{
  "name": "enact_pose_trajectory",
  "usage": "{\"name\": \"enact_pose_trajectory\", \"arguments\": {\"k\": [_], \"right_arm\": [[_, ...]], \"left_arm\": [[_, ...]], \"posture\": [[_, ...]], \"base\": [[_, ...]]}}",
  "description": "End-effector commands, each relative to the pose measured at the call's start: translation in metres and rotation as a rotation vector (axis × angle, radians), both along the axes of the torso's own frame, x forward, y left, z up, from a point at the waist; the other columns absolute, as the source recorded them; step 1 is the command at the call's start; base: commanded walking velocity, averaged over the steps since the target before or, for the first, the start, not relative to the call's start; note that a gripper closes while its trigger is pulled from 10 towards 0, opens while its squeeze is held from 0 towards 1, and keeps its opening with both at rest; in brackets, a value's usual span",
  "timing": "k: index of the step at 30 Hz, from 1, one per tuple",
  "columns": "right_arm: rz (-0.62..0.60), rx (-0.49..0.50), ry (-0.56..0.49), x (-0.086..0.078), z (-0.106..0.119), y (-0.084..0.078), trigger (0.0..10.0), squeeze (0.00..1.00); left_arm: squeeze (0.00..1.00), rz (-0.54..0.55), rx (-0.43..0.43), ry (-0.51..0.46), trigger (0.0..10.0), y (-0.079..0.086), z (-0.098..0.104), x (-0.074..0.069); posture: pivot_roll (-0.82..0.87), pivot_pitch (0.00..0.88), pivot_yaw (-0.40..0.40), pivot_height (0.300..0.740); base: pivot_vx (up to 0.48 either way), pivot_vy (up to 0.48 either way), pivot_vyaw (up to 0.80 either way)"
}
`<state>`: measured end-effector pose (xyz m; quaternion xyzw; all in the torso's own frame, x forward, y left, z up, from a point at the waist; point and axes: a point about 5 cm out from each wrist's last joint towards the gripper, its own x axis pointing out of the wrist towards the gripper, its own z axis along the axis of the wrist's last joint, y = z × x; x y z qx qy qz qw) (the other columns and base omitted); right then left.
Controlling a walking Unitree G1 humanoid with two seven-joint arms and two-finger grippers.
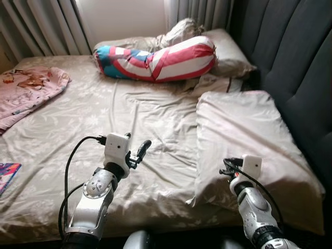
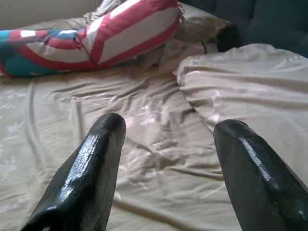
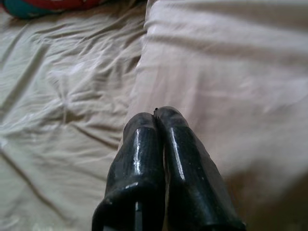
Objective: Clean up the room
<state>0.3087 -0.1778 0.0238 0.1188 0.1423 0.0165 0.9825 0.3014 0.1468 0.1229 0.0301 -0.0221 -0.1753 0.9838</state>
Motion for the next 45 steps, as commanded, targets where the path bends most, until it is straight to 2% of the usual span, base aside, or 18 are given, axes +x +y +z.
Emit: {"name": "enact_pose_trajectory", "arguments": {"k": [1,6,10,13,22,30,34,45], "right_arm": [[0.001,0.009,0.013,-0.001,-0.002,-0.001,10.0,0.0],[0.021,-0.004,0.005,-0.001,-0.002,0.0,10.0,0.0],[0.063,0.0,-0.034,-0.001,0.002,0.003,10.0,0.0],[0.062,0.008,-0.029,0.0,0.002,0.004,10.0,0.0],[0.082,0.038,-0.013,0.0,0.0,0.011,10.0,0.0],[0.082,0.032,0.028,-0.001,-0.004,0.015,10.0,0.0],[0.115,0.064,0.029,0.002,-0.003,0.025,10.0,0.0],[0.155,0.047,0.108,0.006,-0.006,0.042,10.0,0.0]], "left_arm": [[0.0,-0.008,0.006,-0.011,10.0,-0.001,0.002,0.001],[0.0,0.006,0.011,-0.021,10.0,0.002,0.004,0.002],[0.0,0.011,0.018,-0.019,10.0,0.003,0.003,0.003],[0.0,0.017,0.021,-0.02,10.0,0.003,0.003,0.004],[0.0,0.01,0.027,-0.027,10.0,0.002,0.005,0.007],[0.0,0.001,0.034,-0.033,10.0,-0.001,0.006,0.007],[0.0,-0.005,0.036,-0.034,10.0,0.0,0.006,0.005],[0.0,-0.04,0.063,-0.043,10.0,0.002,0.014,-0.004]], "posture": [[0.0,0.0,0.048,0.63],[0.0,0.0,0.049,0.63],[0.0,0.0,0.049,0.63],[0.0,0.0,0.049,0.63],[0.0,0.0,0.052,0.63],[0.0,0.0,0.055,0.63],[0.01,0.0,0.06,0.63],[0.07,0.029,0.088,0.63]], "base": [[0.0,0.0,0.0],[0.0,0.0,0.0],[0.264,0.0,0.79],[0.304,0.0,0.78],[0.339,0.0,0.0],[0.0,0.0,0.0],[0.0,0.0,0.0],[0.0,0.0,0.0]]}}
